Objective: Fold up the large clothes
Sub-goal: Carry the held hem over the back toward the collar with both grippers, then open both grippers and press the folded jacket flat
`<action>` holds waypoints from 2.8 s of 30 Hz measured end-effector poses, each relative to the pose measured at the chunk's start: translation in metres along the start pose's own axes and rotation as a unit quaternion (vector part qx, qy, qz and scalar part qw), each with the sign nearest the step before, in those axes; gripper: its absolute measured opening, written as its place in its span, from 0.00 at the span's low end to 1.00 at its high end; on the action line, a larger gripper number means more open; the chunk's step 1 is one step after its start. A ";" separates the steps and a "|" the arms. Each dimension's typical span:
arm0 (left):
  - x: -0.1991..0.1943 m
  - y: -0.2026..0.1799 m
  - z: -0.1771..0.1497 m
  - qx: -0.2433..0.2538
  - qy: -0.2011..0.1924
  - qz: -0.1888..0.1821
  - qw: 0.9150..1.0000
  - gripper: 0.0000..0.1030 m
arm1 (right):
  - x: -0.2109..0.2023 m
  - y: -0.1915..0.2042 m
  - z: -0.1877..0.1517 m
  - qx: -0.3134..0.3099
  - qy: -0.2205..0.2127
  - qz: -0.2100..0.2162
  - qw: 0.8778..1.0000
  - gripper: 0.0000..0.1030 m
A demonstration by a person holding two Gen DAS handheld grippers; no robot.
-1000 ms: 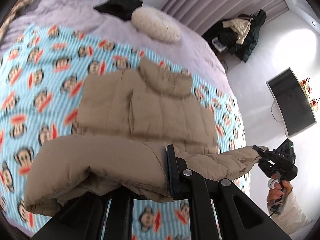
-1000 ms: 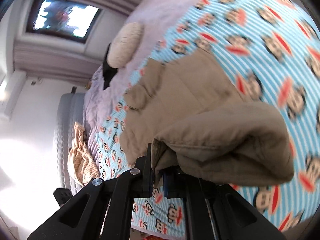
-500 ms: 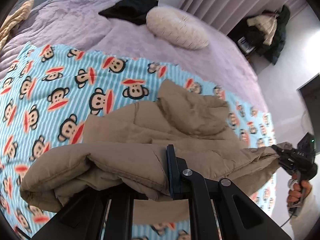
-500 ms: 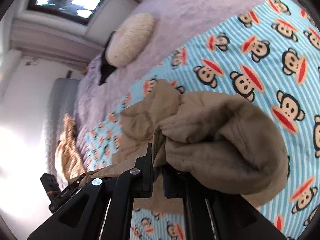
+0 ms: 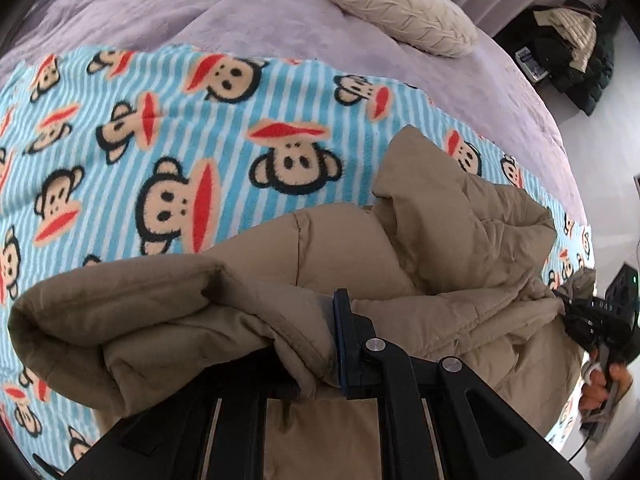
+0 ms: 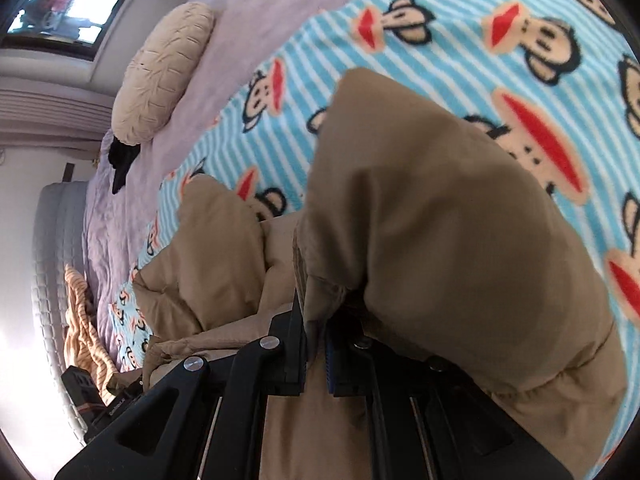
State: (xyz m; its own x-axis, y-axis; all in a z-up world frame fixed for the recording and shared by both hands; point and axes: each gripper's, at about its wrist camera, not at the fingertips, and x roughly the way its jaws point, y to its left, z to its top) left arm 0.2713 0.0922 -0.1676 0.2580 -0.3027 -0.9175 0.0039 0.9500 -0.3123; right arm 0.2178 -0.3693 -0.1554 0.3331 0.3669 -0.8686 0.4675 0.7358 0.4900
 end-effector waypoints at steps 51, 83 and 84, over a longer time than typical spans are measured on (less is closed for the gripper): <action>0.005 0.064 0.009 -0.039 -0.080 0.187 0.978 0.72 | -0.004 -0.017 0.017 -0.109 -0.080 -0.161 0.978 0.19; -0.082 -0.002 -0.162 0.038 -0.022 0.146 0.988 0.97 | -0.099 -0.029 -0.208 -0.047 -0.027 -0.080 0.995 0.79; -0.081 -0.001 -0.166 0.037 -0.018 0.143 0.989 0.97 | -0.098 -0.029 -0.211 -0.045 -0.025 -0.079 0.996 0.79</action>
State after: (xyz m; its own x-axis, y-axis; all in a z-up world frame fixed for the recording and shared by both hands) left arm 0.0900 0.1027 -0.1337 0.2922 -0.0200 -0.9561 -0.0030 0.9998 -0.0219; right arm -0.0010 -0.3069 -0.1003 0.3032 0.2158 -0.9282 0.4429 0.8305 0.3378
